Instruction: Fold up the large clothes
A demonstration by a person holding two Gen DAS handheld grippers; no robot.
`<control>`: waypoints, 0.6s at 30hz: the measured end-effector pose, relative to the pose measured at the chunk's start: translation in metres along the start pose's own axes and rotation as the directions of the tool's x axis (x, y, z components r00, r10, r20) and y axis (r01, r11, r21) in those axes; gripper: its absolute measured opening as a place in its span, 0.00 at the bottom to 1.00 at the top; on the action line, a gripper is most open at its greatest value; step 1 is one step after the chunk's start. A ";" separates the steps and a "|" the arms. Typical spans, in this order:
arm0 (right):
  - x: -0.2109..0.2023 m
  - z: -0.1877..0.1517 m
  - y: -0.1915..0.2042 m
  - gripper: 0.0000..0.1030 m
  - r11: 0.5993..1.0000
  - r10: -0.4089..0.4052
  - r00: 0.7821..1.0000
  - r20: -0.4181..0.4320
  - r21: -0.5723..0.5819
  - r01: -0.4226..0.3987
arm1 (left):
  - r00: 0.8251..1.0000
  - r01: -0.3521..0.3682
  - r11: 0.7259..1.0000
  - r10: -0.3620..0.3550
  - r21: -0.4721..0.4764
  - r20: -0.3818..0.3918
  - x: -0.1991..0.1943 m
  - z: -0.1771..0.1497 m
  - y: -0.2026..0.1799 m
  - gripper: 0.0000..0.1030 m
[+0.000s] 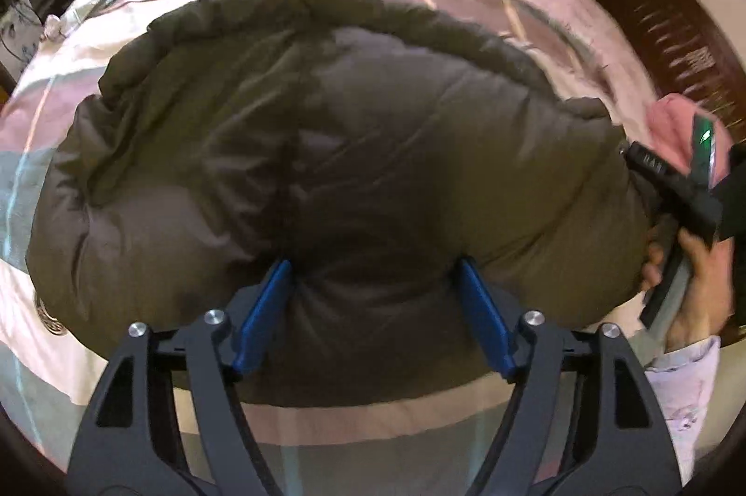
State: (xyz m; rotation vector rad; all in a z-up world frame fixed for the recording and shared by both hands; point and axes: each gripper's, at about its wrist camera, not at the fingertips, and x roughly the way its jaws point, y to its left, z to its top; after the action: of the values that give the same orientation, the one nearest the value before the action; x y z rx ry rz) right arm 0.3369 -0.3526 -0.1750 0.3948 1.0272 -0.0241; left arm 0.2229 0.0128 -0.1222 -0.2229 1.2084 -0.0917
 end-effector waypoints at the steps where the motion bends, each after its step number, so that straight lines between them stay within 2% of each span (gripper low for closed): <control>1: 0.000 0.001 -0.003 0.31 0.998 0.037 0.999 0.021 0.045 -0.038 | 1.000 -0.003 1.000 0.003 -0.005 0.002 0.001 0.001 0.001 0.74; 2: -0.004 0.003 -0.006 0.19 0.996 0.044 0.997 0.063 0.071 -0.048 | 1.000 0.003 1.000 -0.003 -0.016 0.006 0.002 0.003 0.003 0.75; 4: -0.012 0.006 -0.009 0.12 0.994 0.017 0.992 0.127 0.101 -0.030 | 1.000 0.010 0.999 -0.009 -0.033 0.020 0.001 0.005 0.006 0.75; 5: -0.014 0.006 -0.011 0.10 0.992 -0.009 0.987 0.161 0.125 -0.012 | 0.999 -0.013 0.999 0.014 -0.042 0.037 -0.001 0.007 0.007 0.75; 9: -0.019 0.004 -0.014 0.08 0.979 -0.138 0.955 0.262 0.179 0.092 | 0.990 -0.097 0.992 0.105 -0.078 0.095 -0.011 0.010 0.019 0.75; 11: -0.007 0.003 -0.017 0.08 0.974 -0.171 0.955 0.242 0.191 0.125 | 0.984 -0.135 0.985 0.146 -0.111 0.102 -0.014 0.012 0.029 0.75; 13: 0.014 0.002 -0.012 0.20 0.977 -0.189 0.968 0.163 0.131 0.169 | 0.981 -0.160 0.978 0.173 -0.138 0.088 -0.014 0.013 0.041 0.75; 14: 0.022 0.001 -0.006 0.30 0.978 -0.205 0.971 0.126 0.076 0.196 | 0.981 -0.163 0.974 0.177 -0.156 0.078 -0.014 0.015 0.047 0.75; 15: 0.021 0.001 -0.005 0.40 0.976 -0.211 0.969 0.126 0.076 0.203 | 0.982 -0.165 0.968 0.179 -0.191 0.055 -0.015 0.015 0.057 0.75; 16: 0.011 0.005 -0.005 0.45 0.971 -0.219 0.968 0.125 0.121 0.204 | 0.984 -0.162 0.958 0.176 -0.236 0.039 -0.016 0.015 0.069 0.75; 18: -0.020 0.012 -0.003 0.65 0.966 -0.176 0.970 0.168 0.219 0.138 | 0.982 -0.170 0.927 0.186 -0.335 0.017 -0.024 0.014 0.094 0.75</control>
State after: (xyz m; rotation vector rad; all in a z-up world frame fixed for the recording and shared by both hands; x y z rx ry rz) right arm 0.3359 -0.3630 -0.1543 0.4884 0.8710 -0.3080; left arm 0.2230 0.1104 -0.1161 -0.4066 1.1861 0.2780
